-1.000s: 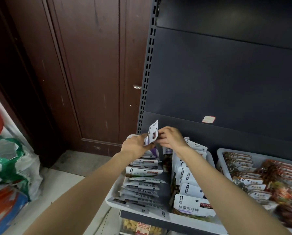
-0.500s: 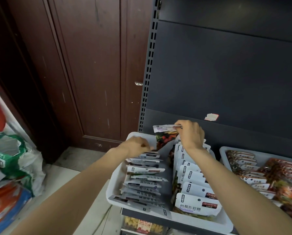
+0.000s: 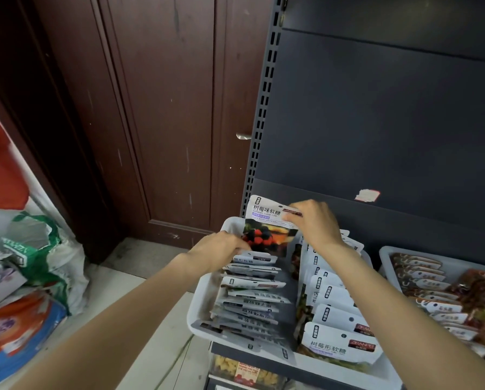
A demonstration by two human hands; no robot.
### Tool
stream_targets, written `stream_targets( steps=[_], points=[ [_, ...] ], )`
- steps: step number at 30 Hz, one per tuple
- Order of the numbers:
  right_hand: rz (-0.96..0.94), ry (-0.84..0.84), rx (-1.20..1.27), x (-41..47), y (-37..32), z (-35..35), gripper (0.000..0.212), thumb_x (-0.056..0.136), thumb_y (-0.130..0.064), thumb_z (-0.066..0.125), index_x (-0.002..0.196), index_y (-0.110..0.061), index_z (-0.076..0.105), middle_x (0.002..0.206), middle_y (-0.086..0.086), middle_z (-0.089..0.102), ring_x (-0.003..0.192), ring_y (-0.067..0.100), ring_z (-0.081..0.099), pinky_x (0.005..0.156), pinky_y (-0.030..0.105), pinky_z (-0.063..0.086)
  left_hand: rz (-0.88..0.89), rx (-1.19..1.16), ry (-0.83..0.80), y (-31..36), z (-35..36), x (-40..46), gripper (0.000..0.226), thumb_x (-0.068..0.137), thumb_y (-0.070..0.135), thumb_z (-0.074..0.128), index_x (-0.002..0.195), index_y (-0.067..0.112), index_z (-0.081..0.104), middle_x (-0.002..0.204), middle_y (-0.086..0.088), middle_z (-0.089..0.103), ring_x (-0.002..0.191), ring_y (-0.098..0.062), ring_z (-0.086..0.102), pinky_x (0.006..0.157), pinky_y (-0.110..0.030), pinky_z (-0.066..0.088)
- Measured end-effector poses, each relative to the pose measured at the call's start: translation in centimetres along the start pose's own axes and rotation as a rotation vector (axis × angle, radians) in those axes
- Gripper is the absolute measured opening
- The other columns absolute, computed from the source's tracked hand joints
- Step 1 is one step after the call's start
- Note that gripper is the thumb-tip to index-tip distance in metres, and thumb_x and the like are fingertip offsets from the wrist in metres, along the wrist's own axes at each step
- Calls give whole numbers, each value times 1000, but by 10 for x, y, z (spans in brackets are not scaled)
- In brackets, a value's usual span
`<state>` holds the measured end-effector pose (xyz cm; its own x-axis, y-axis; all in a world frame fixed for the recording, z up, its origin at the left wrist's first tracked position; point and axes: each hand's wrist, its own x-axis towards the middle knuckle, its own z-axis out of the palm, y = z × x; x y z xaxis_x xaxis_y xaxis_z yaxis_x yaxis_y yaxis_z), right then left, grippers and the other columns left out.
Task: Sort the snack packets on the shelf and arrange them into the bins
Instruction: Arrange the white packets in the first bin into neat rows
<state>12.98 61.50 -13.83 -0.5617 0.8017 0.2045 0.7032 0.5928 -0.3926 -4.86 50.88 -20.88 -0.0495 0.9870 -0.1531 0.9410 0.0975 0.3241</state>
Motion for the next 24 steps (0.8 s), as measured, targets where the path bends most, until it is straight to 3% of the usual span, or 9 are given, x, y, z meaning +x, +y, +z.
stream_targets(
  steps=[3, 5, 8, 10, 14, 17, 19, 22, 24],
  points=[
    [7, -100, -42, -5, -5, 13, 18, 91, -26, 61, 82, -12, 68, 67, 3, 58, 68, 22, 54, 59, 27, 33, -2, -5, 58, 0, 0, -2, 33, 99, 18, 44, 123, 32, 61, 110, -5, 68, 96, -27, 64, 80, -36, 51],
    [42, -174, -44, -9, -5, 28, 18, 92, -25, 60, 79, -14, 63, 66, 1, 54, 69, 21, 53, 62, 27, 33, -18, -10, 87, 0, -2, -2, 28, 97, 20, 47, 118, 31, 63, 107, -3, 67, 94, -25, 63, 77, -33, 50],
    [107, -252, -17, -7, 4, 54, 14, 96, -17, 53, 99, -13, 66, 90, 12, 66, 87, 29, 62, 70, 33, 42, -61, -42, 71, -4, -4, -1, 25, 94, 20, 50, 114, 30, 63, 108, -2, 66, 90, -21, 64, 81, -37, 52],
    [119, -309, -29, -5, 10, 70, 24, 96, -9, 49, 113, -15, 65, 103, 13, 66, 98, 32, 62, 77, 34, 45, -91, -61, 53, -8, -3, 0, 27, 95, 18, 48, 113, 30, 64, 108, -5, 66, 92, -24, 65, 82, -39, 52],
    [143, -409, 116, 4, 20, 81, 33, 95, -2, 46, 120, -14, 64, 114, 9, 65, 107, 26, 60, 89, 31, 44, -94, 4, 111, -5, 0, 4, 39, 95, 5, 43, 117, 30, 63, 92, -5, 61, 82, -25, 59, 71, -32, 46],
    [206, -493, 353, 12, 23, 68, 30, 99, -16, 46, 127, -17, 58, 127, 4, 59, 119, 21, 53, 96, 30, 39, -114, -12, 207, -1, 0, 6, 40, 95, 5, 42, 120, 29, 62, 99, -8, 65, 90, -31, 62, 74, -35, 46],
    [276, -461, 530, 10, 22, 60, 35, 101, -29, 41, 133, -21, 49, 140, 1, 46, 127, 18, 43, 99, 32, 37, -191, -174, 306, -5, 0, 8, 37, 94, 2, 43, 118, 23, 63, 102, -13, 66, 89, -33, 62, 75, -37, 47],
    [497, -420, 794, 0, 21, 59, 52, 99, -48, 32, 147, -26, 29, 155, -6, 23, 140, 20, 27, 110, 40, 34, -288, -451, 390, -3, 0, 9, 37, 92, 2, 50, 128, 13, 51, 127, -14, 49, 106, -31, 56, 86, -27, 42],
    [555, -357, 798, -5, 22, 67, 61, 96, -55, 32, 150, -28, 19, 158, -8, 12, 145, 21, 17, 116, 45, 23, -336, -704, 306, 3, 1, 6, 54, 93, 5, 51, 143, 16, 34, 143, -7, 37, 125, -27, 47, 94, -21, 36]
  ],
)
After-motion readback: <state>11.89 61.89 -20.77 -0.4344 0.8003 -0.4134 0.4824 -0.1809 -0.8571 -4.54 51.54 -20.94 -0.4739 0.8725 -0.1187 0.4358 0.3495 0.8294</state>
